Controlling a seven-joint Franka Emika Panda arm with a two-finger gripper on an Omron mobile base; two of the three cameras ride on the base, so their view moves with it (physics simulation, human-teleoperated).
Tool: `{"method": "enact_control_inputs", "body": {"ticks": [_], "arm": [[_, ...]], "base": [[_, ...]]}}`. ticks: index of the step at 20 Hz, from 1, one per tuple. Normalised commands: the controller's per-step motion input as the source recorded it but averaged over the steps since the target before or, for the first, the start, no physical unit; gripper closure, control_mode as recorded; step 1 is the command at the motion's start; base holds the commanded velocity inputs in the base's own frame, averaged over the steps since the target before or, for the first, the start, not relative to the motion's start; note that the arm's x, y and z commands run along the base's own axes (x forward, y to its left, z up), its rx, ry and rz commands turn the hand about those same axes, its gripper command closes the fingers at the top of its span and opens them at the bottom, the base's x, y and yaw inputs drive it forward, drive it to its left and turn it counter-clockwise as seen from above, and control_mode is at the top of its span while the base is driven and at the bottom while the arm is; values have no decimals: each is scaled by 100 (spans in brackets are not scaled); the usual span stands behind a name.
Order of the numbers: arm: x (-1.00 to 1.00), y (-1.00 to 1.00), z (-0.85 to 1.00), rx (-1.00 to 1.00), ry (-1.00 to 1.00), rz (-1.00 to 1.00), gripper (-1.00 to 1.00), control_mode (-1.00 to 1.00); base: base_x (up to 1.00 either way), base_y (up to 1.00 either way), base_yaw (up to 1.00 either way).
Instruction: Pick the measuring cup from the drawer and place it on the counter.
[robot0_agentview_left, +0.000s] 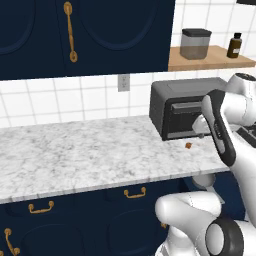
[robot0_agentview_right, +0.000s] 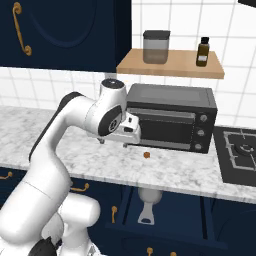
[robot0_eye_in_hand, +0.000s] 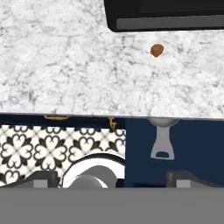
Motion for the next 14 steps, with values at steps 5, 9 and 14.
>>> {"method": "enact_control_inputs", "body": {"ticks": [5, 9, 14], "arm": [[-50, -74, -31, -1, 0, 0, -100, -100], [-36, -67, -41, -4, 0, 0, -100, -100], [-37, -67, -30, -1, 0, 0, -100, -100]], "base": [[0, 0, 0], [0, 0, 0], [0, 0, 0]]}}
